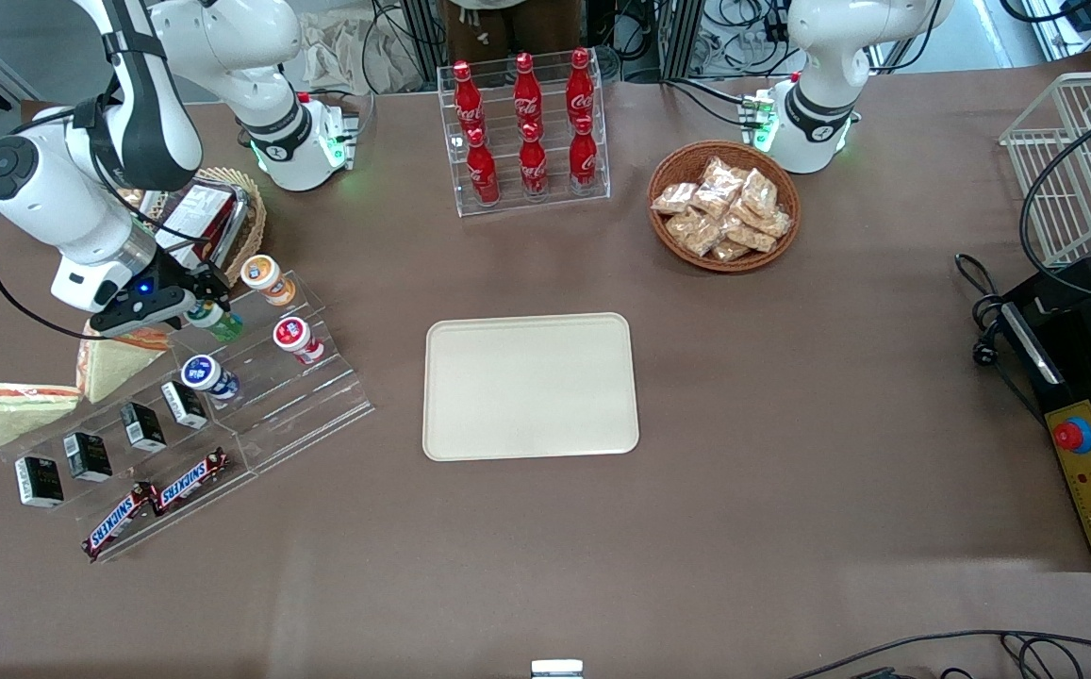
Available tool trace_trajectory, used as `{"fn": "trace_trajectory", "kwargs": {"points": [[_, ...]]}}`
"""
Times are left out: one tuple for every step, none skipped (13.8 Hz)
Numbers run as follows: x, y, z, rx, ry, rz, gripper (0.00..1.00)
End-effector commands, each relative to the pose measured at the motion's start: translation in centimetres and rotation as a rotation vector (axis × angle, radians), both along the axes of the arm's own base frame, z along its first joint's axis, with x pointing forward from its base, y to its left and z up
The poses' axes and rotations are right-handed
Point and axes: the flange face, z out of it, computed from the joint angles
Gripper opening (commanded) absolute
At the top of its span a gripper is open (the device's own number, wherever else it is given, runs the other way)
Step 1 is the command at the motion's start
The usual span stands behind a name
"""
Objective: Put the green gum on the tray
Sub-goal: 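Close the right gripper on the green gum bottle and lift it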
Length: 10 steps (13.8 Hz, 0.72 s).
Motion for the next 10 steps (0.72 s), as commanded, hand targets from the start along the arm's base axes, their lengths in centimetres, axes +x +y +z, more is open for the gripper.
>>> {"fn": "trace_trajectory", "kwargs": {"points": [[-0.1, -0.3, 0.0, -0.007, -0.012, 0.009, 0.01], [0.0, -0.3, 0.1, -0.007, -0.015, 0.008, 0.0], [0.0, -0.3, 0.2, -0.008, -0.015, 0.008, 0.0], [0.5, -0.2, 1.2, -0.009, -0.035, 0.008, 0.0], [1.0, -0.2, 2.8, -0.009, -0.032, 0.012, 0.0], [1.9, -0.2, 5.5, -0.007, -0.004, 0.01, 0.0], [2.7, 0.0, 8.0, -0.008, 0.031, 0.014, 0.0], [3.4, 0.3, 11.1, -0.01, 0.043, 0.018, 0.0], [4.1, 1.1, 13.9, -0.012, 0.046, 0.033, 0.0], [4.5, 1.7, 16.5, -0.014, 0.049, 0.044, 0.0]]}}
